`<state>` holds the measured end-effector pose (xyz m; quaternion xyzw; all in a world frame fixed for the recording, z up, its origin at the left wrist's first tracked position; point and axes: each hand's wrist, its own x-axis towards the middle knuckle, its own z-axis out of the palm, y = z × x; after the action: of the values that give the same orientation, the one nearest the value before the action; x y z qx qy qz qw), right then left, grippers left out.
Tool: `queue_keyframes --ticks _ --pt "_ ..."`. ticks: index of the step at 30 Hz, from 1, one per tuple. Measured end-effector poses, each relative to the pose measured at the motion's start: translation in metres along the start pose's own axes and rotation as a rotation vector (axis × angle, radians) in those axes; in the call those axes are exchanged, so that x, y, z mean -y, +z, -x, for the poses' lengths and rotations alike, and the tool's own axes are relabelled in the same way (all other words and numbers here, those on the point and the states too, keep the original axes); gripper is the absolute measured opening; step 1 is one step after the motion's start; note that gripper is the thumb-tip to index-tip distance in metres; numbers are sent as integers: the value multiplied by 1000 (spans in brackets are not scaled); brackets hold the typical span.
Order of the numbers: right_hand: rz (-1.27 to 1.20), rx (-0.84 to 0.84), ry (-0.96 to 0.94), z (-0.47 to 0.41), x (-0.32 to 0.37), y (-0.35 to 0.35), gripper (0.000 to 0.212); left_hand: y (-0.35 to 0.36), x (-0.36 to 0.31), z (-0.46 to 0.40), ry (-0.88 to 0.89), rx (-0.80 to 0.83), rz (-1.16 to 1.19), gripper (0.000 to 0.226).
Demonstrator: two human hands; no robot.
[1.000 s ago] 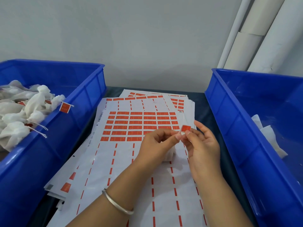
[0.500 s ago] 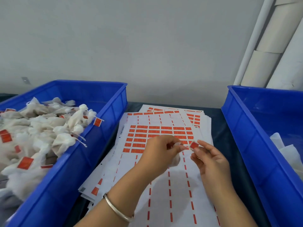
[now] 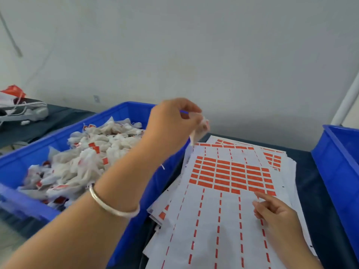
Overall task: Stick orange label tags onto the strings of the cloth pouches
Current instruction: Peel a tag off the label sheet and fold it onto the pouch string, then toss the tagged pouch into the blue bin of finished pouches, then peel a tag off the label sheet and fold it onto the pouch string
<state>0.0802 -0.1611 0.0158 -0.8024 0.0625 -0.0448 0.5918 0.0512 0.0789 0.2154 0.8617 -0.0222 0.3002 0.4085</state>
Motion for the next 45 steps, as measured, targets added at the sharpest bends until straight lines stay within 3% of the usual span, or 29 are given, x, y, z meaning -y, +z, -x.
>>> queue_keyframes --ticks 6,10,13,17,20,25,28,32,37,40,42,45 --pt "230 47 -55 10 11 11 23 -51 52 -49 -206 -96 -236 10" --pt "354 40 -79 12 14 18 24 -60 98 -66 -355 -112 -183 13" --pt "397 32 -79 12 14 18 23 -52 128 -68 -412 -53 -169 15" --pt "393 41 -96 13 11 18 22 -38 156 -65 -450 58 -347 8" --pt "377 56 -109 11 9 18 20 -36 165 -64 -427 132 -514 16" --pt "426 61 -129 9 3 18 17 -40 164 -60 -381 388 -775 32" --pt "459 64 -148 10 4 19 16 -41 157 -59 -345 396 -819 38" --pt "581 59 -161 16 9 19 15 -31 124 -62 -243 290 -668 43" --pt "952 187 -224 24 28 24 18 9 55 -46 -103 146 -239 39" --pt "1039 260 -262 22 59 14 13 48 29 -19 -2 282 -222 32" --pt "1059 215 -316 21 82 -8 28 78 21 4 50 438 -275 27" --pt "1032 74 -355 23 115 -60 29 116 26 39 108 688 -337 27"
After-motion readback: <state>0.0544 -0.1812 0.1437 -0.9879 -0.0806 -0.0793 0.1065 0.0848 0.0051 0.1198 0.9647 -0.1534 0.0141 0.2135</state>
